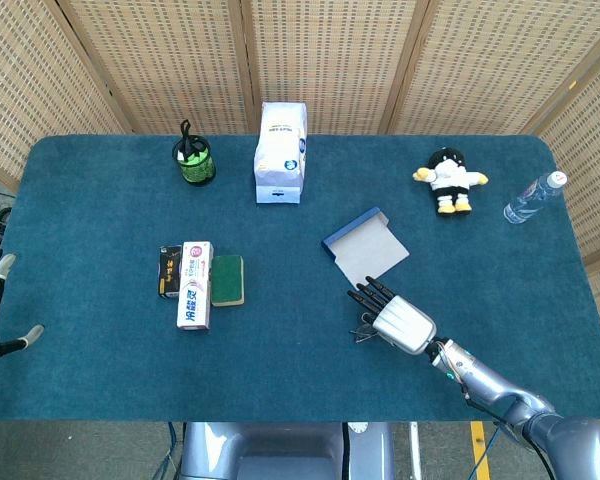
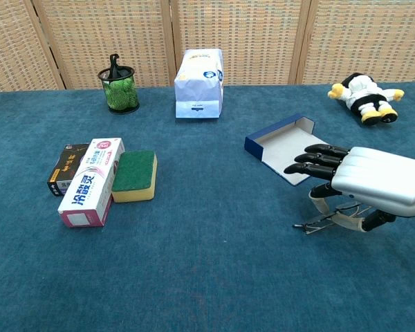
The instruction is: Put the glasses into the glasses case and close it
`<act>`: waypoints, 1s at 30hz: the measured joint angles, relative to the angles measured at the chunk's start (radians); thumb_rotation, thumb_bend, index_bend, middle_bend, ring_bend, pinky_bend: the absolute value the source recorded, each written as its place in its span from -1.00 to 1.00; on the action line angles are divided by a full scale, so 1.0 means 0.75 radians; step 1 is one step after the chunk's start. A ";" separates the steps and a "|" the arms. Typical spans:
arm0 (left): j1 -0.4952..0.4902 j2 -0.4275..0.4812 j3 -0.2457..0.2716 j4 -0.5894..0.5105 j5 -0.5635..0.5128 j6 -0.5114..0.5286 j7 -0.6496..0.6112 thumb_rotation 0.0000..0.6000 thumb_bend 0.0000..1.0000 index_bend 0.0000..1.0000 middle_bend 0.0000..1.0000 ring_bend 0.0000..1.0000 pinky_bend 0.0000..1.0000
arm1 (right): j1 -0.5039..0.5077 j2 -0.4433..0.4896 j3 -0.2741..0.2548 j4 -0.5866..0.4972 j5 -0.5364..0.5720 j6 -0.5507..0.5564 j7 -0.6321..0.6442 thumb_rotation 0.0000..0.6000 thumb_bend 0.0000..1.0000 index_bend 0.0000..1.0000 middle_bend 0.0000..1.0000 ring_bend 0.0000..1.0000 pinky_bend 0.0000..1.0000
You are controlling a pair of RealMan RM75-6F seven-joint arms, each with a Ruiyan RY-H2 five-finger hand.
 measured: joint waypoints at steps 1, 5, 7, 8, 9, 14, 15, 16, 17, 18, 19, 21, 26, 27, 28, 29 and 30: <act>0.000 0.000 0.000 0.000 0.000 0.000 0.000 1.00 -1.00 -1.00 -1.00 -1.00 -1.00 | 0.000 -0.002 0.001 0.000 0.002 0.001 0.002 1.00 0.09 0.22 -0.81 -1.00 -0.97; -0.001 0.000 -0.001 0.000 -0.003 -0.002 -0.001 1.00 -1.00 -1.00 -1.00 -1.00 -1.00 | 0.002 -0.003 0.002 0.000 0.003 0.010 0.002 1.00 0.08 0.26 -0.76 -1.00 -0.93; -0.001 0.001 -0.001 0.000 -0.004 -0.003 -0.002 1.00 -1.00 -1.00 -1.00 -1.00 -1.00 | 0.002 -0.002 0.006 0.001 0.003 0.027 0.000 1.00 0.09 0.28 -0.74 -1.00 -0.92; -0.001 0.001 -0.001 -0.001 -0.005 -0.003 -0.003 1.00 -1.00 -1.00 -1.00 -1.00 -1.00 | 0.002 -0.002 0.010 0.001 0.004 0.039 0.000 1.00 0.09 0.28 -0.74 -1.00 -0.91; -0.001 0.002 -0.002 -0.001 -0.006 -0.004 -0.005 1.00 -1.00 -1.00 -1.00 -1.00 -1.00 | 0.002 -0.001 0.015 0.001 0.005 0.054 0.000 1.00 0.08 0.29 -0.73 -1.00 -0.91; 0.000 0.004 -0.002 -0.002 -0.005 -0.002 -0.008 1.00 -1.00 -1.00 -1.00 -1.00 -1.00 | 0.010 0.010 0.049 -0.002 0.017 0.113 0.008 1.00 0.08 0.29 -0.70 -1.00 -0.90; 0.000 0.005 -0.002 -0.003 -0.005 -0.002 -0.009 1.00 -1.00 -1.00 -1.00 -1.00 -1.00 | 0.012 0.013 0.055 -0.003 0.021 0.120 0.008 1.00 0.08 0.29 -0.70 -1.00 -0.89; 0.000 0.005 -0.003 -0.003 -0.005 -0.002 -0.009 1.00 -1.00 -1.00 -1.00 -1.00 -1.00 | 0.015 0.017 0.064 -0.006 0.025 0.126 0.008 1.00 0.08 0.29 -0.70 -1.00 -0.89; 0.000 0.005 -0.003 -0.003 -0.005 -0.002 -0.010 1.00 -1.00 -1.00 -1.00 -1.00 -1.00 | 0.019 0.020 0.070 -0.008 0.029 0.129 0.008 1.00 0.08 0.29 -0.70 -1.00 -0.89; 0.000 0.006 -0.003 -0.004 -0.005 -0.002 -0.011 1.00 -1.00 -1.00 -1.00 -1.00 -1.00 | 0.023 0.023 0.077 -0.011 0.033 0.130 0.007 1.00 0.09 0.29 -0.70 -1.00 -0.89; 0.000 0.006 -0.003 -0.004 -0.006 -0.002 -0.012 1.00 -1.00 -1.00 -1.00 -1.00 -1.00 | 0.031 0.028 0.086 -0.014 0.039 0.131 0.004 1.00 0.08 0.29 -0.70 -1.00 -0.89; 0.000 0.007 -0.004 -0.003 -0.007 -0.002 -0.012 1.00 -1.00 -1.00 -1.00 -1.00 -1.00 | 0.044 0.035 0.102 -0.018 0.049 0.127 0.001 1.00 0.08 0.29 -0.70 -1.00 -0.88; -0.002 0.008 -0.009 -0.005 -0.018 -0.006 -0.015 1.00 -1.00 -1.00 -1.00 -1.00 -1.00 | 0.112 0.044 0.154 -0.003 0.088 0.055 -0.003 1.00 0.08 0.29 -0.69 -1.00 -0.87; -0.003 0.009 -0.012 -0.006 -0.022 -0.009 -0.015 1.00 -1.00 -1.00 -1.00 -1.00 -1.00 | 0.131 0.044 0.166 0.006 0.098 0.027 -0.001 1.00 0.08 0.29 -0.69 -1.00 -0.86; -0.004 0.009 -0.013 -0.006 -0.025 -0.011 -0.015 1.00 -1.00 -1.00 -1.00 -1.00 -1.00 | 0.156 0.044 0.180 0.021 0.112 -0.012 0.001 1.00 0.08 0.29 -0.69 -1.00 -0.85; -0.005 0.009 -0.015 -0.005 -0.029 -0.012 -0.015 1.00 -1.00 -1.00 -1.00 -1.00 -1.00 | 0.176 0.043 0.191 0.036 0.122 -0.043 0.004 1.00 0.08 0.29 -0.69 -1.00 -0.85; -0.006 0.009 -0.017 -0.004 -0.035 -0.016 -0.016 1.00 -1.00 -1.00 -1.00 -1.00 -1.00 | 0.195 0.040 0.201 0.055 0.133 -0.074 0.008 1.00 0.08 0.29 -0.69 -1.00 -0.84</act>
